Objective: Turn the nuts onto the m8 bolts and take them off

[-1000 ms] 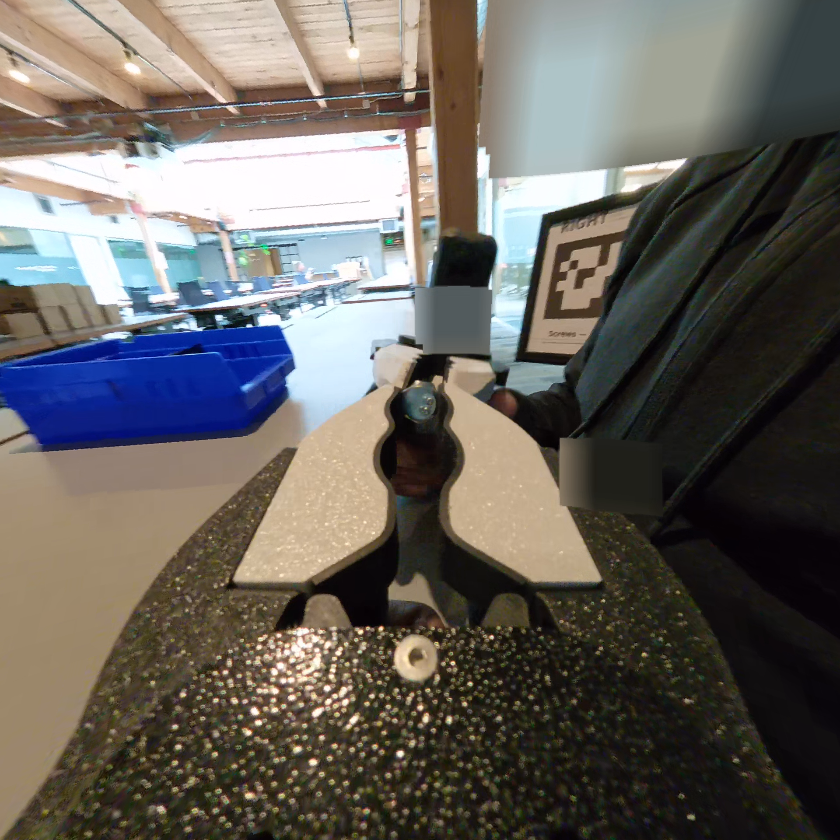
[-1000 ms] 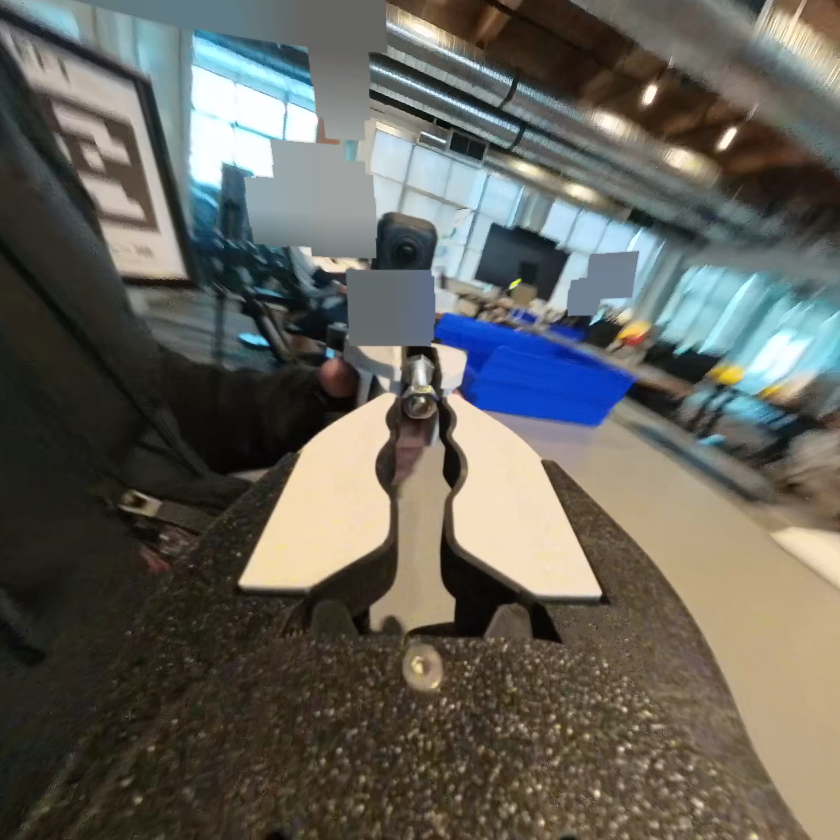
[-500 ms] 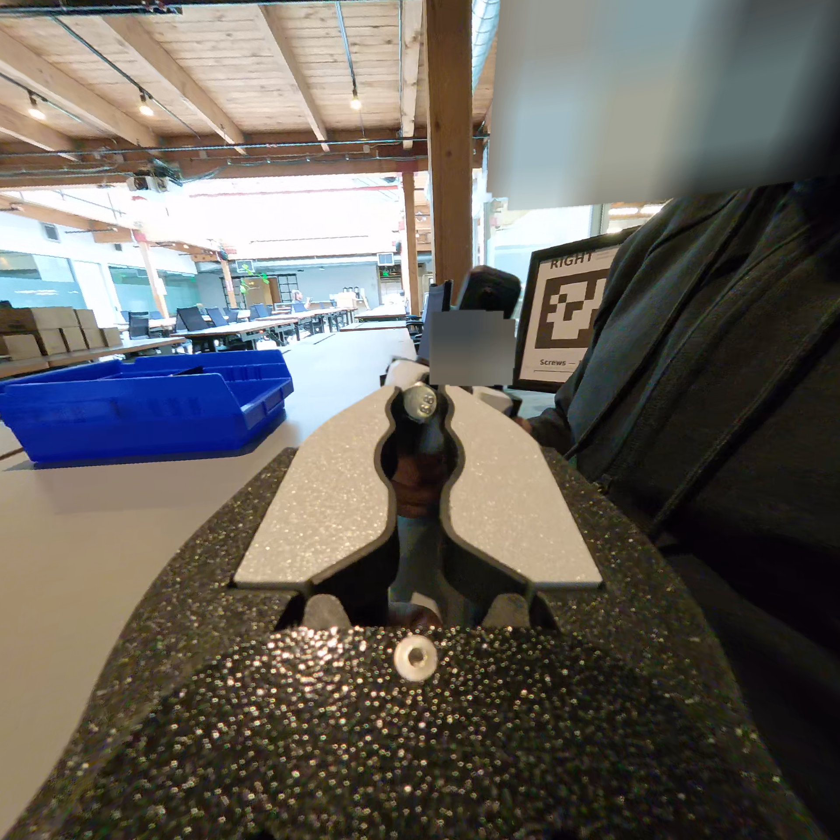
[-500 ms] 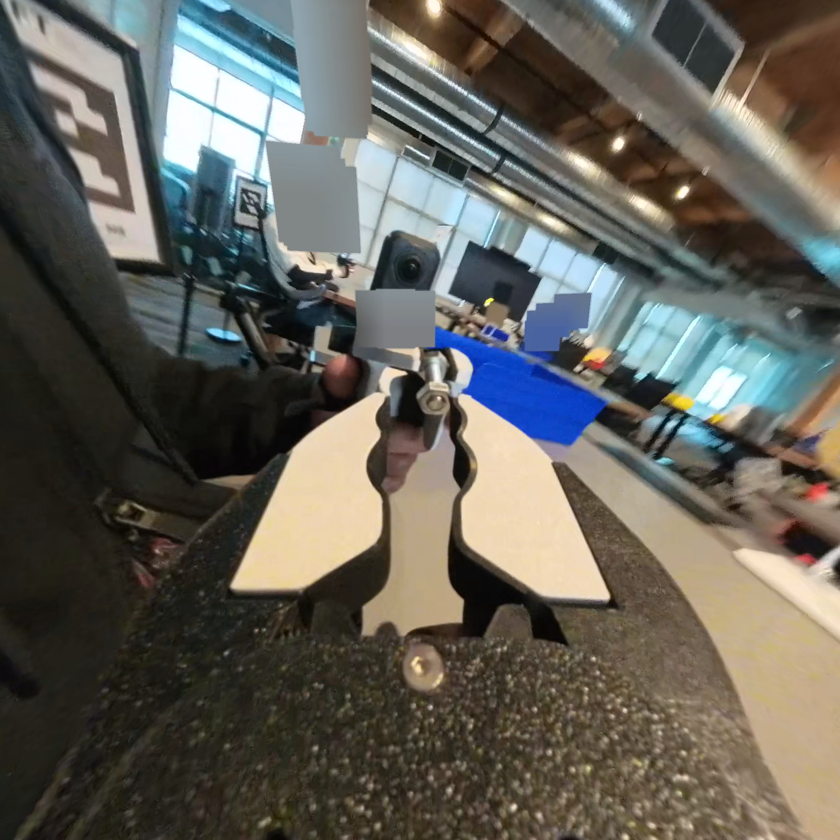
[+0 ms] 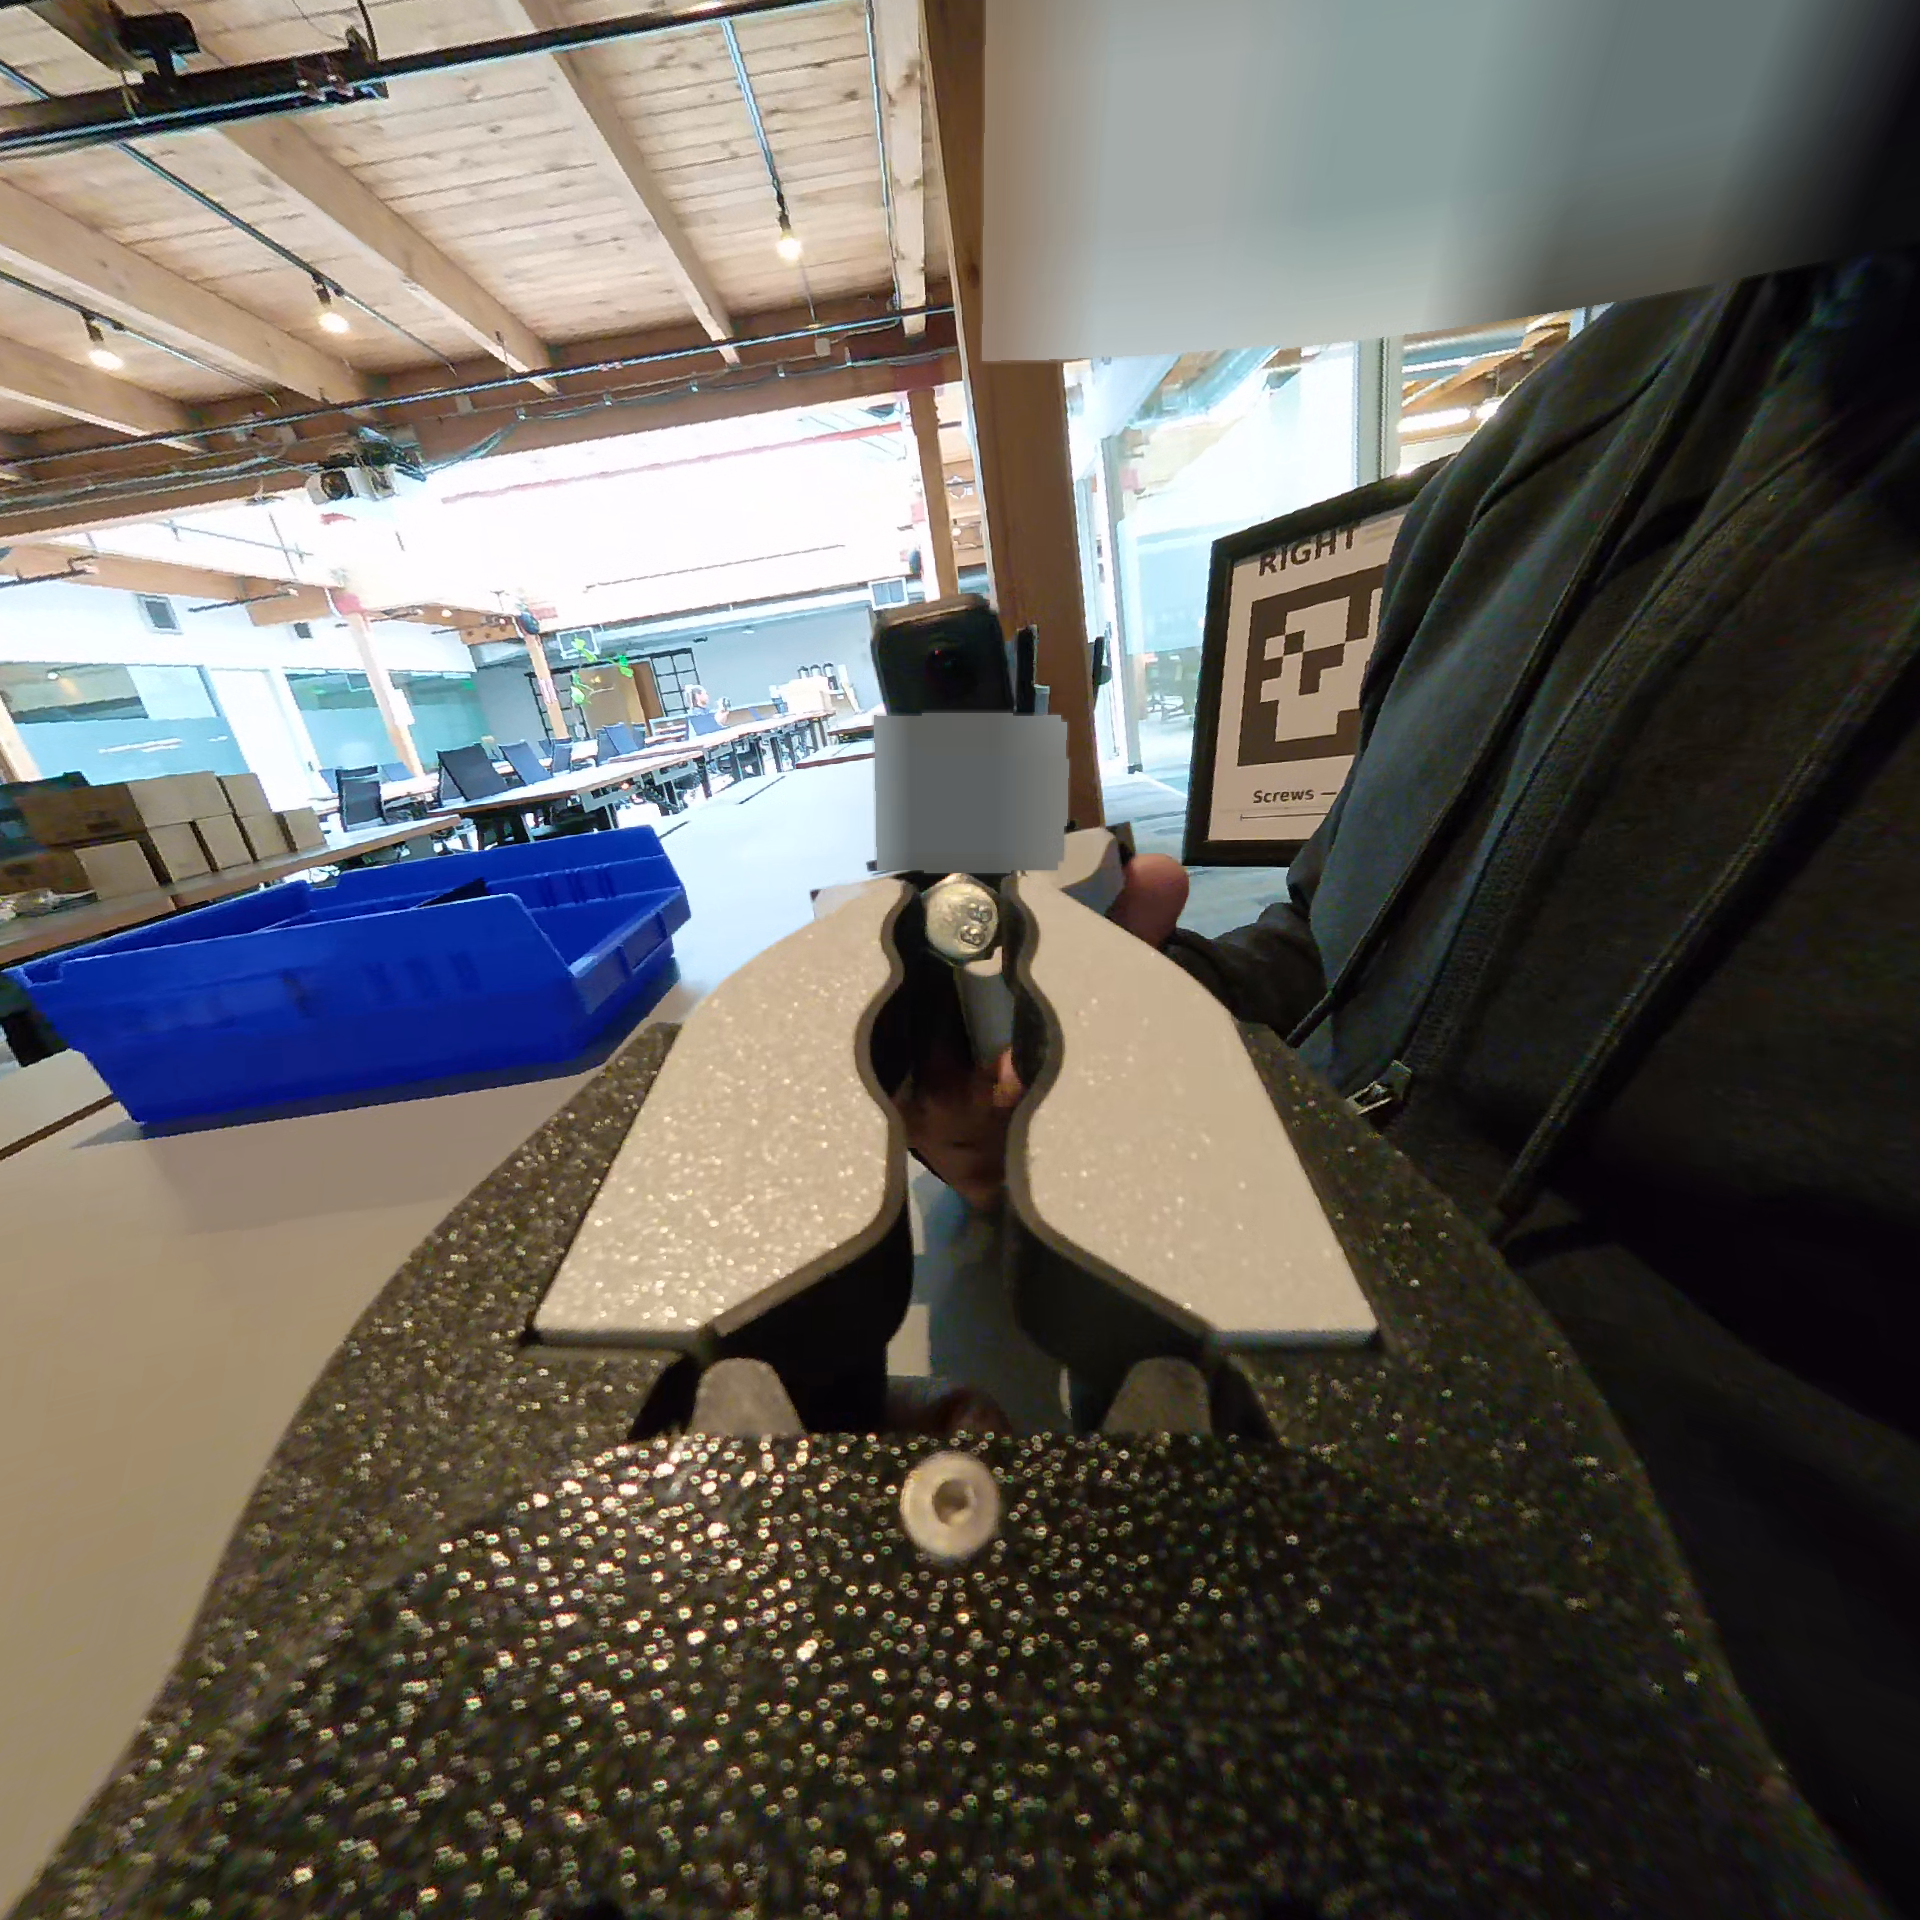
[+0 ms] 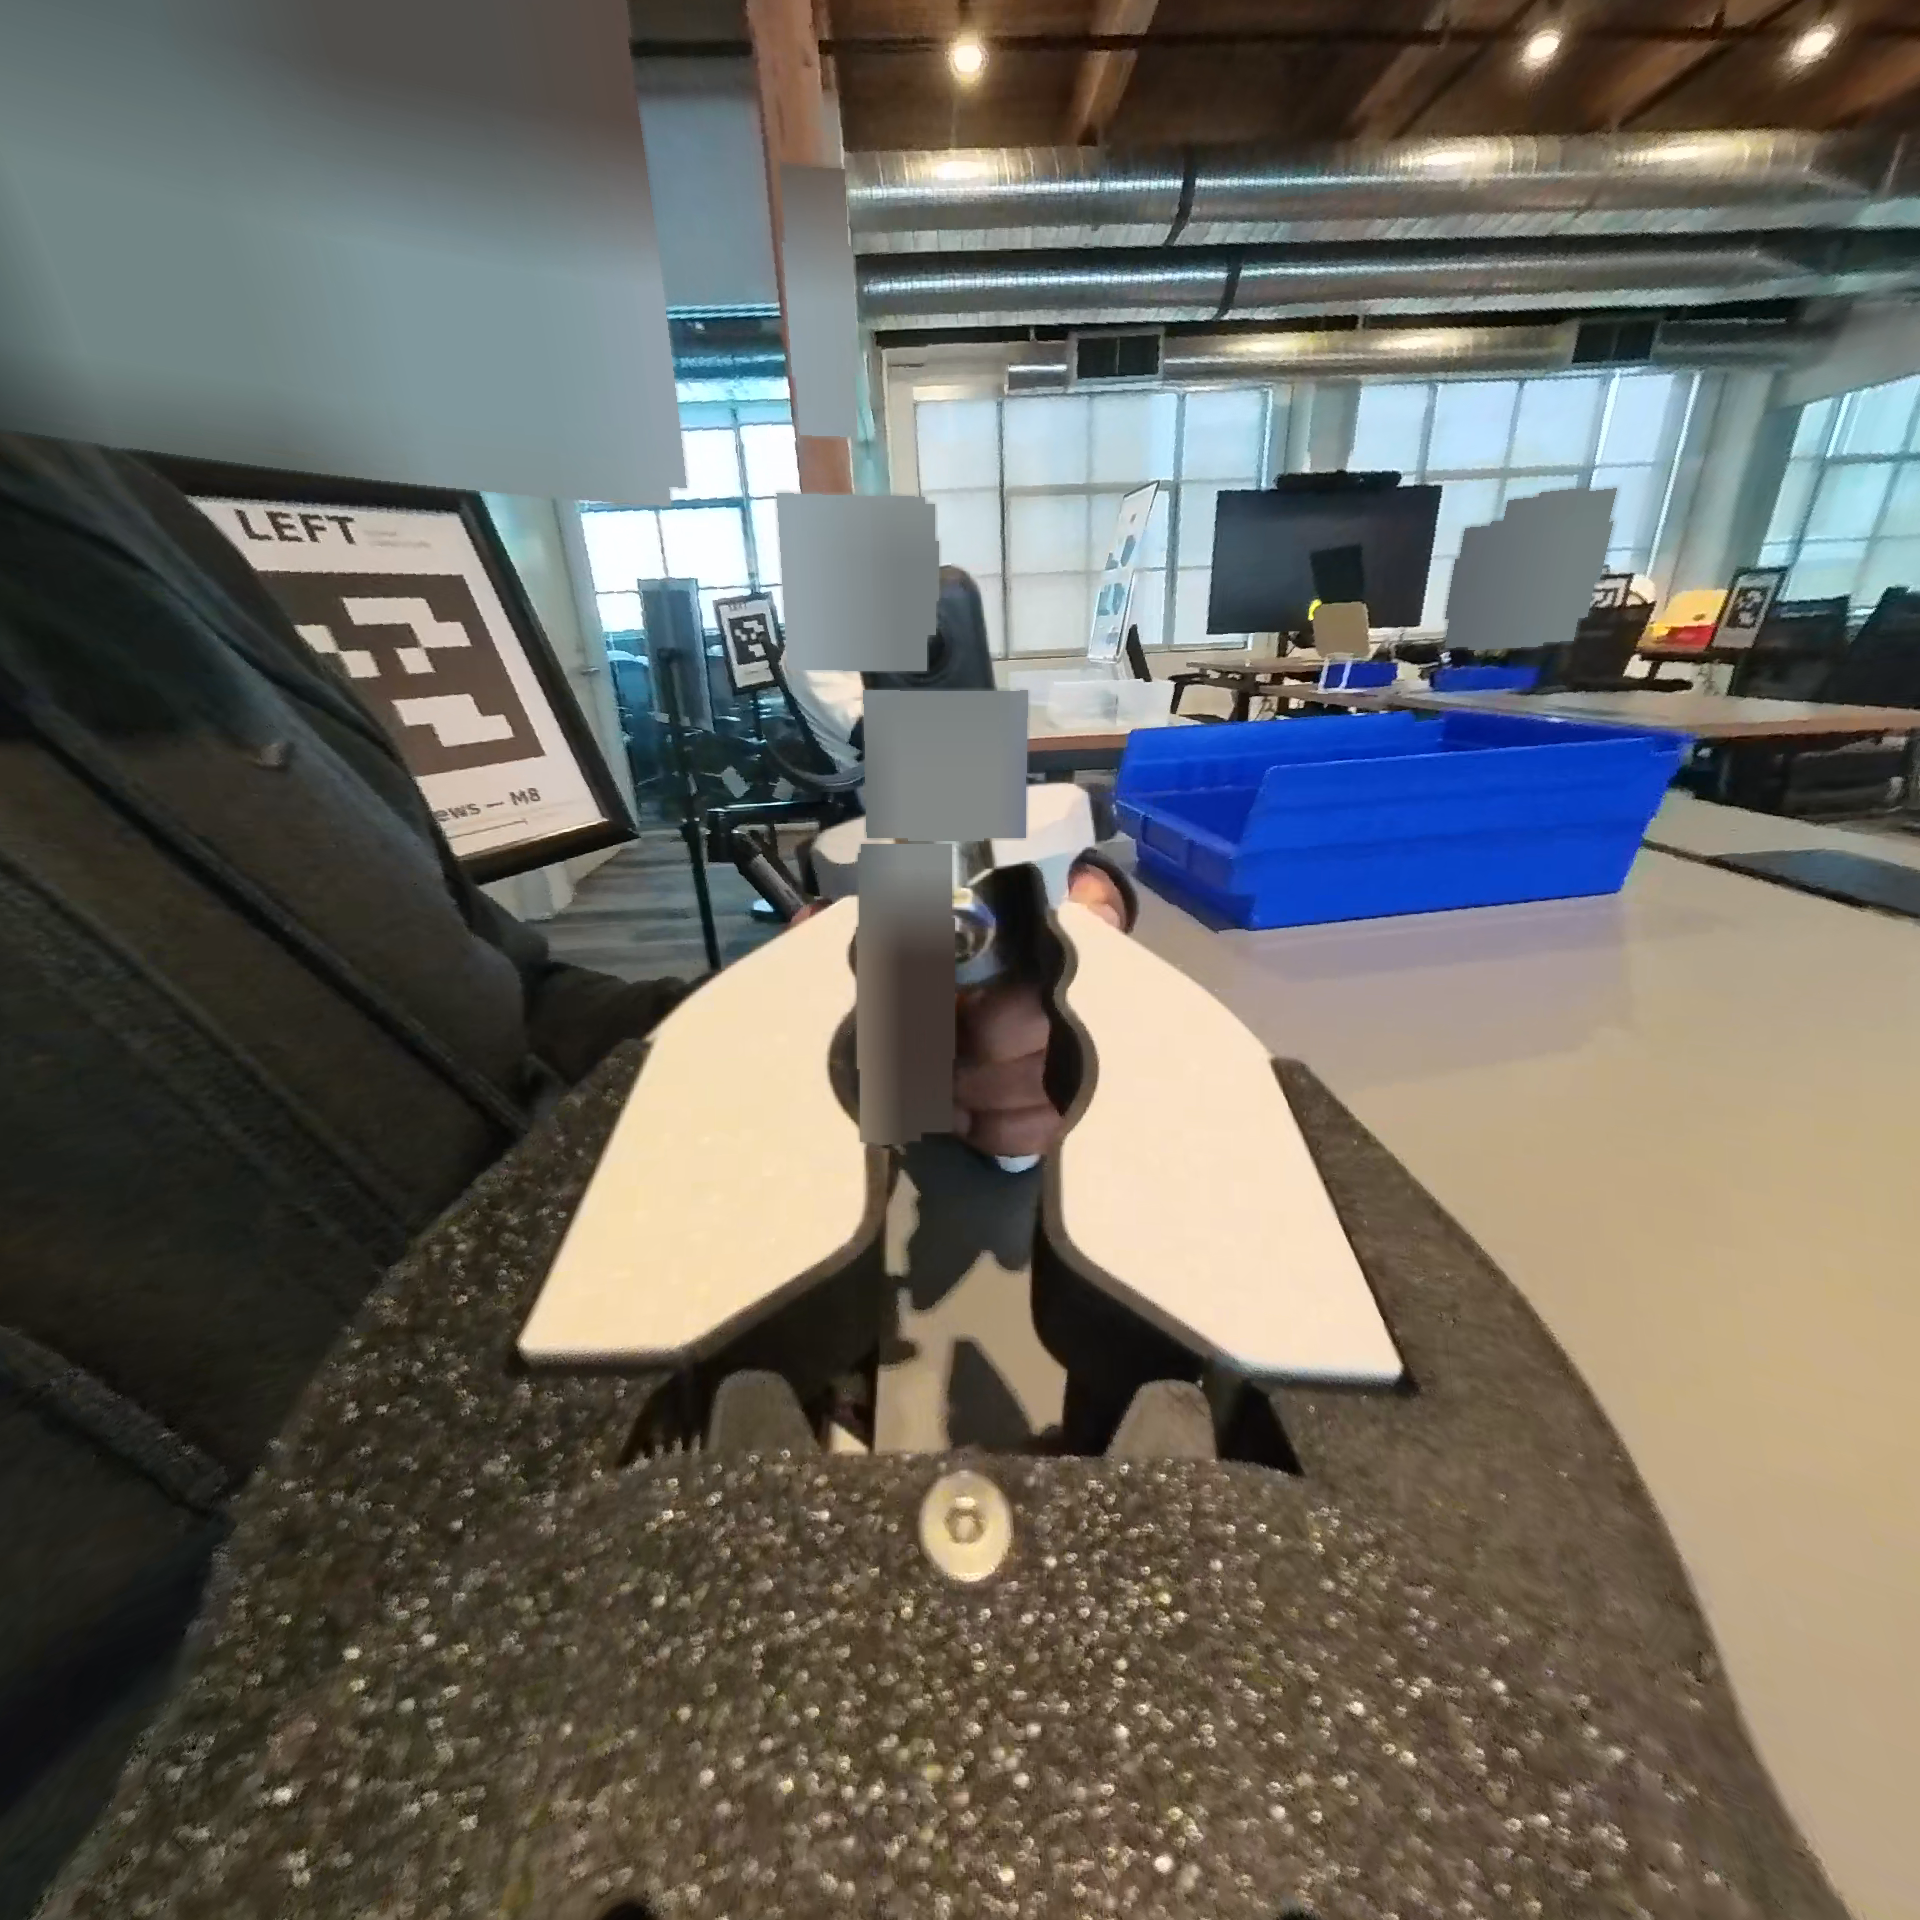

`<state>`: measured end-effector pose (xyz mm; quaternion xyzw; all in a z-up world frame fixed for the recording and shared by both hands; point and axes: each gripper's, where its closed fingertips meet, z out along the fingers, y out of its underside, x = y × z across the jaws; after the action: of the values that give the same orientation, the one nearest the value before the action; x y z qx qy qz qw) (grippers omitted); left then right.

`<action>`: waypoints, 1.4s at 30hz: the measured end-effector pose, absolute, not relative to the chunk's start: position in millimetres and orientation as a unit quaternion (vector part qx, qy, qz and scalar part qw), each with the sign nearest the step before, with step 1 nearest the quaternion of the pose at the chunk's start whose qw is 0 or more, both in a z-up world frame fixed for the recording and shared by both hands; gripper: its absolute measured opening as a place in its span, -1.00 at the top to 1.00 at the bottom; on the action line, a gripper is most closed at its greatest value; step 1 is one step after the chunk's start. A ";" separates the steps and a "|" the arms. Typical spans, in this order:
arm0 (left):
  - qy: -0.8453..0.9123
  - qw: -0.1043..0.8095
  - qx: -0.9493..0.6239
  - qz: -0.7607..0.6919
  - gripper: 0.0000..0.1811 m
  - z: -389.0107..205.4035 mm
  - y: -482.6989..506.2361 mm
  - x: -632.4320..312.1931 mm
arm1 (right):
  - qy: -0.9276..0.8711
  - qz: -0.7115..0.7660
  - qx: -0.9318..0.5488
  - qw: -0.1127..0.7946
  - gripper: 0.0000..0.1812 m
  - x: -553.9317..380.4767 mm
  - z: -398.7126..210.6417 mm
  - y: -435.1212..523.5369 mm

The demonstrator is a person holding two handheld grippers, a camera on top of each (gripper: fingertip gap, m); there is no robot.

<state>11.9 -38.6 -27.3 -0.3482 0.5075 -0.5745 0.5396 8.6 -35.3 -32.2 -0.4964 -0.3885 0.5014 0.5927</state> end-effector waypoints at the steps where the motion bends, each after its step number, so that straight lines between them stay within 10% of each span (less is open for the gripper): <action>1: 0.508 0.541 -0.348 -0.573 0.84 -27.4 -38.7 11.9 | -0.388 0.507 -0.498 0.586 0.69 8.2 -32.7 -35.5; 13: 0.512 0.541 -0.349 -0.568 0.85 -28.8 -38.8 12.8 | -0.389 0.512 -0.492 0.587 0.84 9.9 -31.1 -37.3; 21: 0.489 0.516 -0.365 -0.601 0.85 -26.1 -34.7 10.7 | -0.482 0.052 -0.340 0.805 0.84 6.9 -31.0 -35.1; 33: 0.483 0.531 -0.352 -0.601 0.84 -21.9 -34.4 8.3 | -0.423 0.430 -0.468 0.646 0.67 5.2 -32.3 -41.4; 42: 0.494 0.524 -0.353 -0.598 0.85 -25.6 -37.9 11.0 | -0.406 0.452 -0.489 0.626 0.82 5.8 -34.3 -36.4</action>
<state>11.0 -37.9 -25.6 -0.3528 0.4942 -0.5976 0.5237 5.8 -36.4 -34.3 -0.4886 -0.4062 0.4521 0.6260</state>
